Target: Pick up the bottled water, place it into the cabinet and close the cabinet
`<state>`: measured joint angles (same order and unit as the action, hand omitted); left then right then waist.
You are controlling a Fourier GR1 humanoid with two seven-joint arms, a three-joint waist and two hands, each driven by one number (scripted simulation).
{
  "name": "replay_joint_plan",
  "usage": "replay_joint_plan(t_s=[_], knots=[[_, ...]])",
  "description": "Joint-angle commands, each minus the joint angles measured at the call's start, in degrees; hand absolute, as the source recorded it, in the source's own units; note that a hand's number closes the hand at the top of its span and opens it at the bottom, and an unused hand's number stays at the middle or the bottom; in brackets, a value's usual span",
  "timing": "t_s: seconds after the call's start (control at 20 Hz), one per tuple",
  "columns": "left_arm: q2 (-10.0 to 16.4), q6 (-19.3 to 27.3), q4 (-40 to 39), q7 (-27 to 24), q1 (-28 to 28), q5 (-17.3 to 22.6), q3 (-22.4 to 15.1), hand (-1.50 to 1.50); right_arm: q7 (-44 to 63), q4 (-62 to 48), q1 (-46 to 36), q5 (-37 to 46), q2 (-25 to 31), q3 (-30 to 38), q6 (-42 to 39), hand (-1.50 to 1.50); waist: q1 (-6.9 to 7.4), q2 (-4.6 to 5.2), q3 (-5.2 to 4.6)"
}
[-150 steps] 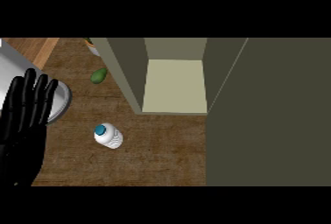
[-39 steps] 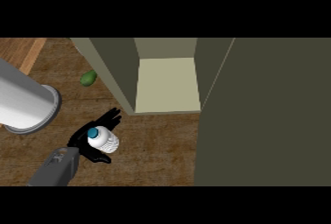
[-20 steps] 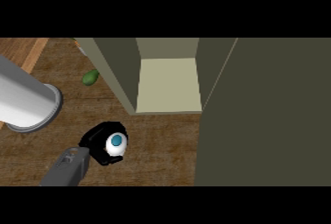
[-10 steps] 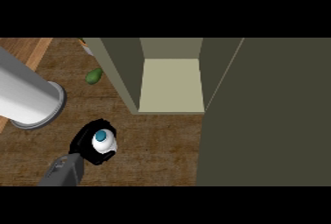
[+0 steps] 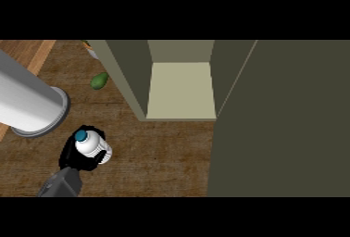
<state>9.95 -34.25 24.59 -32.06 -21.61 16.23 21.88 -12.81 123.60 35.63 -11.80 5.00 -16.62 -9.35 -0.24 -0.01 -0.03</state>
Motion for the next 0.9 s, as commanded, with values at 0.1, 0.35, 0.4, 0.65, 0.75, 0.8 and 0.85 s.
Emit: replay_joint_plan(t_s=[0.1, 0.35, 0.4, 0.65, 0.75, 0.8, 0.85], knots=[[-1.97, -4.73, 10.16, 3.3, 6.84, 3.83, -1.49, 1.5, -0.79, 2.01, 2.39, -1.22, 0.87, -0.58, -0.52, -1.5, 0.69, -0.38, 0.12], [-6.25, 4.55, 19.02, 9.17, 5.89, 4.77, -4.42, 1.5, 0.98, -0.16, -2.08, -0.58, 0.37, -0.51, 1.06, -1.5, 0.24, -0.12, 0.06], [-7.15, 5.82, 24.94, 14.7, 6.6, 7.16, -4.44, 1.5, -0.42, -2.84, -2.34, -2.28, 0.34, 0.32, -0.29, -1.5, 0.68, -0.28, 0.12], [-9.81, 10.46, 38.64, 19.59, 11.93, 8.58, -11.3, 1.5, -1.77, -4.18, -2.29, 1.24, -1.14, -3.26, 1.26, -1.5, 0.64, -0.29, 0.1], [-9.87, 15.41, 42.32, 22.08, 8.95, 9.84, -13.41, 1.5, -1.46, -0.54, 1.88, -0.04, 0.26, -2.92, 1.08, -1.5, 0.28, -0.35, 0.1], [-9.88, 17.48, 42.93, 18.03, 12.49, 10.98, -19.43, 1.5, 0.22, 0.28, 0.57, -1.34, 1.27, -1.59, 0.77, -1.5, 0.17, -0.23, 0.06], [-9.9, 21.19, 45.42, 20.66, 9.55, 11.45, -20.49, 1.5, 0.07, 1.73, 0.76, -3.37, 2.72, 0.48, -0.77, -1.5, 0.12, -0.32, 0.09]])
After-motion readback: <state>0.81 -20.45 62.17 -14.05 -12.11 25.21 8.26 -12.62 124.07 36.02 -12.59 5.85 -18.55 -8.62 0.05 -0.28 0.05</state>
